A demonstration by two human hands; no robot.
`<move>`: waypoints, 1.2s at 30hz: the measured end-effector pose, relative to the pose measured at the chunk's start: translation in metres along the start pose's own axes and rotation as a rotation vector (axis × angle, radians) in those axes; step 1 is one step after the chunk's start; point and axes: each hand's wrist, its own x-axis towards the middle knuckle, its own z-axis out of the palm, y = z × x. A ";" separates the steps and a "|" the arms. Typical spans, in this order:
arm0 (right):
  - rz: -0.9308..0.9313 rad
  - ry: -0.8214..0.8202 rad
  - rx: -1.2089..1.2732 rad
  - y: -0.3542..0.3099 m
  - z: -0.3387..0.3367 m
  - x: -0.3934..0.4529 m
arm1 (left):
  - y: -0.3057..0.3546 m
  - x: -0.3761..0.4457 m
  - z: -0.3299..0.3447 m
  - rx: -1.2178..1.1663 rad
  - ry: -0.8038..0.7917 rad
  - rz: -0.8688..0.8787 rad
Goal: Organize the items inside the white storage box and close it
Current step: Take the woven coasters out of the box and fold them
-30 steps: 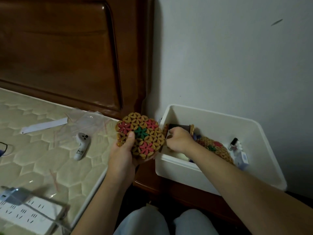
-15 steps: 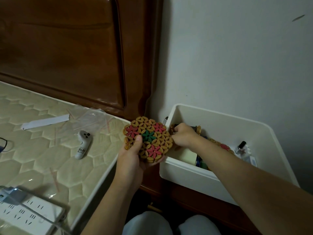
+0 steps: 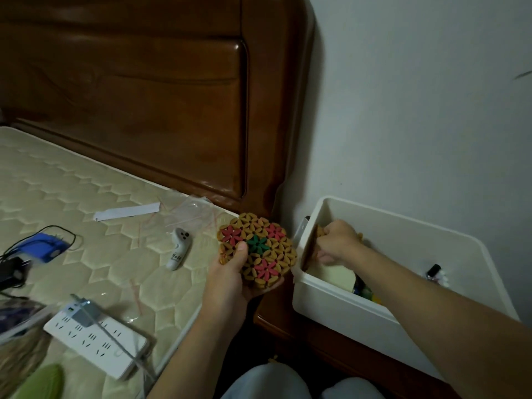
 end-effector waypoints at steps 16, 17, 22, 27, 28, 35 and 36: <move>-0.002 0.032 1.045 0.152 -0.065 -0.231 | -0.094 -0.114 0.000 0.119 -0.305 -0.370; 0.023 0.028 1.059 0.169 -0.054 -0.242 | -0.108 -0.123 -0.001 0.125 -0.311 -0.411; 0.097 0.004 1.127 0.225 -0.014 -0.277 | -0.151 -0.153 -0.010 0.108 -0.358 -0.570; 0.034 0.097 1.167 0.248 0.002 -0.281 | -0.151 -0.156 -0.010 0.158 -0.427 -0.629; 0.016 0.094 1.166 0.248 0.004 -0.280 | -0.150 -0.156 -0.011 0.166 -0.439 -0.638; 0.001 0.155 1.026 0.238 0.018 -0.275 | -0.146 -0.154 -0.016 0.182 -0.450 -0.650; 0.005 0.201 1.011 0.236 0.021 -0.273 | -0.146 -0.154 -0.016 0.176 -0.453 -0.657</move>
